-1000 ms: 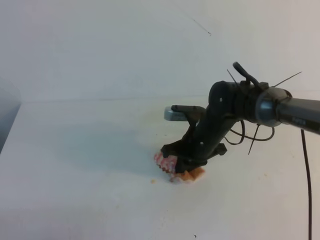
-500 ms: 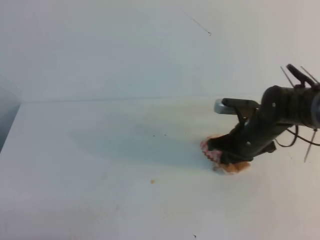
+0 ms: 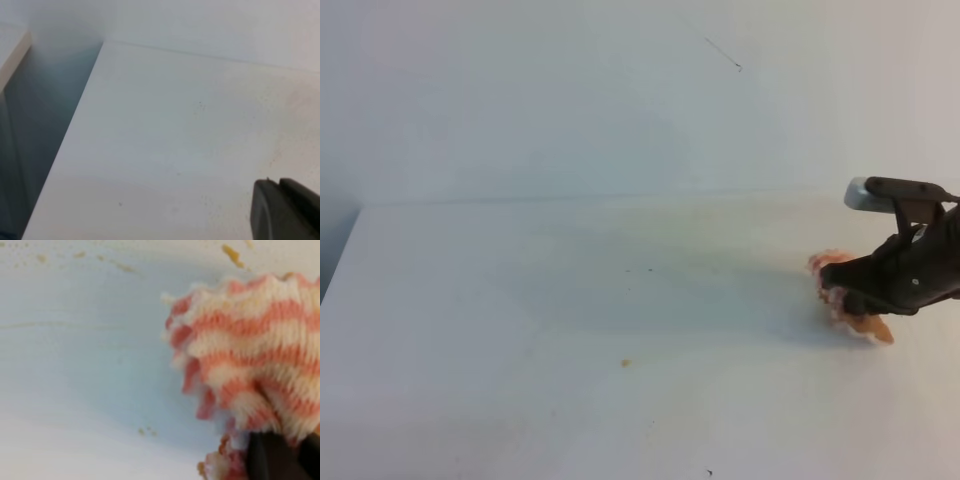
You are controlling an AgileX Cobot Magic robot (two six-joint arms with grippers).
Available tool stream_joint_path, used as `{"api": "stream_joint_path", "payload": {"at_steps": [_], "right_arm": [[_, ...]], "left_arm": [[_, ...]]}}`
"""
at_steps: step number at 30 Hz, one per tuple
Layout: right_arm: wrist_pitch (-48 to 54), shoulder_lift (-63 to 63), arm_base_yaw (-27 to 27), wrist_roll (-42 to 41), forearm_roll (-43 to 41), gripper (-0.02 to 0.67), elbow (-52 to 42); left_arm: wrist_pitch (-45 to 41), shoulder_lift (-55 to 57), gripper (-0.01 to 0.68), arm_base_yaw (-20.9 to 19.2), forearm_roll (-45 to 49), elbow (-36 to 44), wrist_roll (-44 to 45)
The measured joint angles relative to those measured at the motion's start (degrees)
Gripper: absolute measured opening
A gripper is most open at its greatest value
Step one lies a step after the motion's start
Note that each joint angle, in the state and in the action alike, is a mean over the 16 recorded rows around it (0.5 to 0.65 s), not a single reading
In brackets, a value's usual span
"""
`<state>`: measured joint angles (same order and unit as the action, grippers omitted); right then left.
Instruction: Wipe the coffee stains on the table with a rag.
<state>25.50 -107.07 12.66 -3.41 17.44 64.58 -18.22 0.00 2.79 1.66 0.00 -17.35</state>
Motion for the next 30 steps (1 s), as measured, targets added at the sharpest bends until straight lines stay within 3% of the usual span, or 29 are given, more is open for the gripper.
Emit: {"api": "stream_joint_path", "payload": {"at_steps": [4, 12, 16, 20, 30], "right_arm": [[0.44, 0.46, -0.41, 0.06, -0.03, 0.149, -0.29], [3.92, 2.24, -0.35, 0.58, -2.77, 0.382, 2.29], [7.00, 5.26, -0.35, 0.86, -7.13, 0.439, 4.14], [10.85, 9.97, -0.35, 1.33, -13.29, 0.373, 5.78], [21.86, 27.98, -0.35, 6.83, -28.48, 0.073, 5.57]], "left_arm": [[0.00, 0.00, -0.001, 0.00, 0.00, 0.00, 0.00], [-0.04, 0.00, -0.001, 0.00, 0.00, 0.00, 0.00], [-0.09, 0.00, -0.001, 0.00, 0.00, 0.00, 0.00], [-0.18, 0.00, -0.001, 0.00, 0.00, 0.00, 0.00], [-0.32, 0.00, -0.001, 0.00, 0.00, 0.00, 0.00]]}}
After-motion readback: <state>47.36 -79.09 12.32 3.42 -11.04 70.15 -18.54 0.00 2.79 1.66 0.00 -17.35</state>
